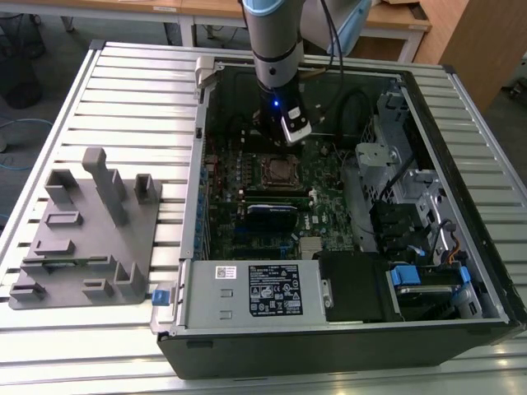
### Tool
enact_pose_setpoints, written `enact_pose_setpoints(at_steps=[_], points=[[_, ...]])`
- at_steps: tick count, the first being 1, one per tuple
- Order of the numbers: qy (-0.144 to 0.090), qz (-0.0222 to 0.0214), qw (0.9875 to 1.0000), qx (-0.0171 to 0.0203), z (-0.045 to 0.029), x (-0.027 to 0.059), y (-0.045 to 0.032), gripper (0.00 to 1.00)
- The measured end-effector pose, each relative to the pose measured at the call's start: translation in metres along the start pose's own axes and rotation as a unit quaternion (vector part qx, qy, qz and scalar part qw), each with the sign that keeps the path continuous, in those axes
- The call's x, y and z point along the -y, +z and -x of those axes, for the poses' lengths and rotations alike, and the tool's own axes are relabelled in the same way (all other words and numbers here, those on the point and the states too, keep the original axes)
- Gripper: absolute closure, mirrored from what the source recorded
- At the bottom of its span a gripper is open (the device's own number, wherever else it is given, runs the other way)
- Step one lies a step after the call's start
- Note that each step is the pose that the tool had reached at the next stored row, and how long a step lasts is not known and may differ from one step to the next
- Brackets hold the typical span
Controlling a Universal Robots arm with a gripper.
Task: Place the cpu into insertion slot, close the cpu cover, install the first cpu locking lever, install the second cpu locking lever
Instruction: 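Install the first cpu locking lever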
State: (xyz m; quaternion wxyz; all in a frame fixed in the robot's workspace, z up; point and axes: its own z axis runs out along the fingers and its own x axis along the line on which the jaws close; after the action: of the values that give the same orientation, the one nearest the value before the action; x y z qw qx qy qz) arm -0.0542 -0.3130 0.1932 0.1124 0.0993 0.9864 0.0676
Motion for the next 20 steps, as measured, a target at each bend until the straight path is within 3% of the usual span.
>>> enact_pose_setpoints(at_steps=[13, 20], points=[[0.0, -0.0001, 1.0, 0.0001, 0.0059, -0.0012, 0.0018, 0.89], [0.0, 0.0, 1.0, 0.0001, 0.0085, -0.0031, -0.0105, 0.89]])
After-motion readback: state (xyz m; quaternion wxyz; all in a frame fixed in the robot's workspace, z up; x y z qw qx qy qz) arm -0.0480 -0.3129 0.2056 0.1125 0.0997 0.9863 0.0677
